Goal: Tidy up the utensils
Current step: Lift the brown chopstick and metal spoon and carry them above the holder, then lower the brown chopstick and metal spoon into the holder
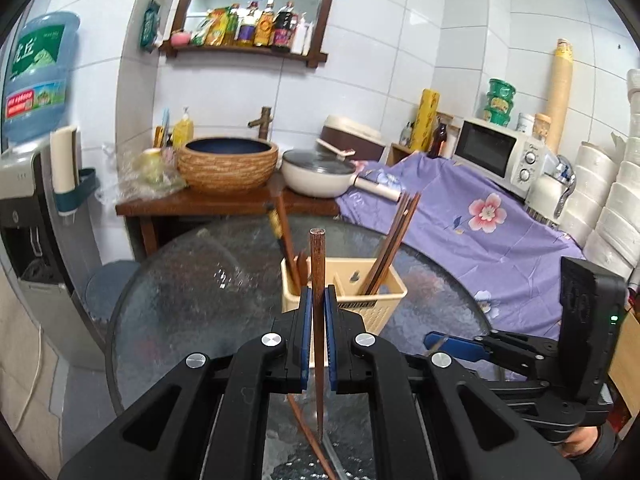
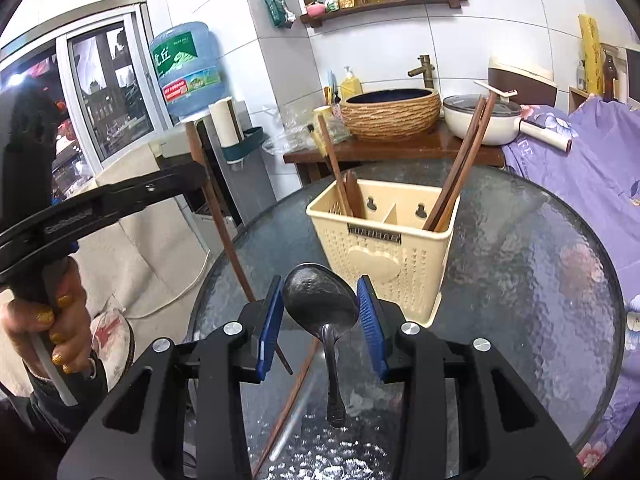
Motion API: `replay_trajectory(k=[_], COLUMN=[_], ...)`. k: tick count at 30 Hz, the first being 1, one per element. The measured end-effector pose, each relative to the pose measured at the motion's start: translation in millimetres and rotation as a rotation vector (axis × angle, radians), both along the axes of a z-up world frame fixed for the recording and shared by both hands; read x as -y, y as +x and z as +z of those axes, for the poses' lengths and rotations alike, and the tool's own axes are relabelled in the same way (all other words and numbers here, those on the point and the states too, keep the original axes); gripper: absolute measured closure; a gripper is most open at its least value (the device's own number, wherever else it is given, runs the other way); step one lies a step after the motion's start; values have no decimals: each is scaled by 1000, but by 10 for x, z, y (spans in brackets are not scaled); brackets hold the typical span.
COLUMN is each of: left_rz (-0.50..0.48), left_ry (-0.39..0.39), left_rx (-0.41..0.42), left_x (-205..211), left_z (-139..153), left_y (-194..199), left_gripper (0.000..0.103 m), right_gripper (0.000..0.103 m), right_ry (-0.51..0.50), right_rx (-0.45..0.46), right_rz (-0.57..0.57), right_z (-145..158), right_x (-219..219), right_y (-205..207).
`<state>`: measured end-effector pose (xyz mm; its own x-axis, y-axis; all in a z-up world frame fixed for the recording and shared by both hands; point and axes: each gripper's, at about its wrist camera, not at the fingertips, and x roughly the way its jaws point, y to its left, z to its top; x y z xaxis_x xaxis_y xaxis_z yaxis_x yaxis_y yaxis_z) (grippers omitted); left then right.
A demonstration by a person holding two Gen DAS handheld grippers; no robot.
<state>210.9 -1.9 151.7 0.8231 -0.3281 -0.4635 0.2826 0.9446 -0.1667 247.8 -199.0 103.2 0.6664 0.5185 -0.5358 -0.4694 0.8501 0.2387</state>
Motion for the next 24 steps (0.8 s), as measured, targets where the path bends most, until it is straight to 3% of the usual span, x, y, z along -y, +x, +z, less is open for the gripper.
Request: replay_trajectory(k=[9, 17, 24], left_rz=[-17, 73, 140], left_ry=[-6, -27, -77], left_rx=[64, 136, 130], left_x=[68, 45, 36], left_z=[530, 998, 1152], left_y=[97, 356, 727], left_gripper=[97, 97, 97], right_gripper=[65, 65, 65], right_ry=[-3, -23, -20], right_rx=[58, 154, 184], right_rz=[-29, -102, -183], right_z=[433, 895, 1067], right_x=[36, 24, 66], right_y=[201, 426, 776])
